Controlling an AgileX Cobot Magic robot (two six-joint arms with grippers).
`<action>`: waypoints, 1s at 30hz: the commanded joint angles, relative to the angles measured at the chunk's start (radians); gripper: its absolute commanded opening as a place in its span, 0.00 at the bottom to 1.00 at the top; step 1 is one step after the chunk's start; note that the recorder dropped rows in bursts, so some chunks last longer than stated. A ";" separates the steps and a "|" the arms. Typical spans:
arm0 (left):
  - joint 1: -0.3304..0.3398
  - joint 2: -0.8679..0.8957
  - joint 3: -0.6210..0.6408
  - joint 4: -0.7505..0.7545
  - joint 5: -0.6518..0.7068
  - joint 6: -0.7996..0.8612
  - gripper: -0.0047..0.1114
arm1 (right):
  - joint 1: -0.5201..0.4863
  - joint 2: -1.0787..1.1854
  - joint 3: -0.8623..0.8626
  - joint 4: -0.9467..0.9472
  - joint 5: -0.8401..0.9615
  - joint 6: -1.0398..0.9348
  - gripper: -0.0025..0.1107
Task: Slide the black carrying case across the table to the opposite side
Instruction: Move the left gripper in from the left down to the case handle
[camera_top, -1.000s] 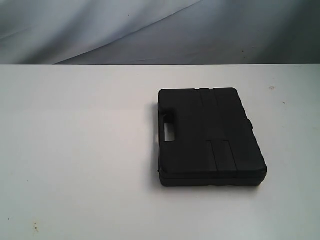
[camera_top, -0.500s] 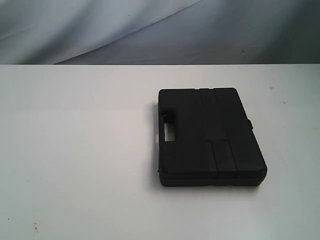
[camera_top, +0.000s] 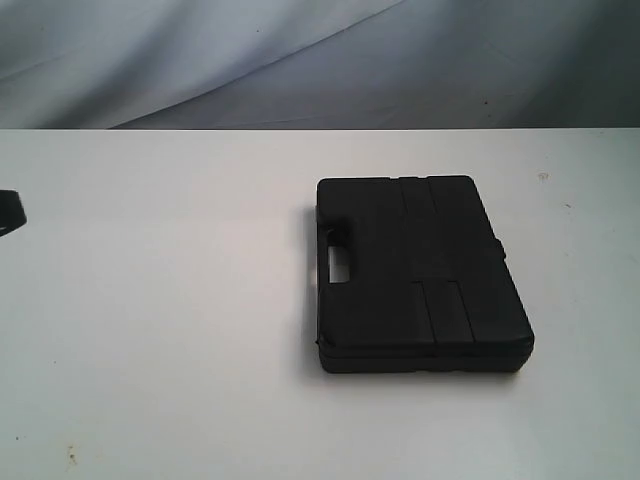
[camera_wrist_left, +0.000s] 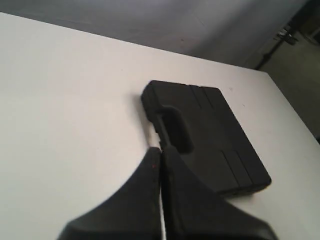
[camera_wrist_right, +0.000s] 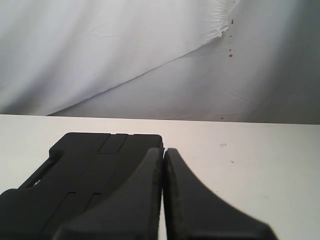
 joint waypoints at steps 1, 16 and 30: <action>0.002 0.101 -0.058 -0.246 0.091 0.238 0.04 | -0.004 -0.007 0.004 -0.009 -0.001 0.002 0.02; -0.250 0.411 -0.240 -0.265 0.023 0.253 0.04 | -0.004 -0.007 0.004 -0.004 -0.001 0.002 0.02; -0.567 0.807 -0.456 -0.075 -0.245 0.011 0.04 | -0.004 -0.007 0.004 -0.004 -0.001 -0.001 0.02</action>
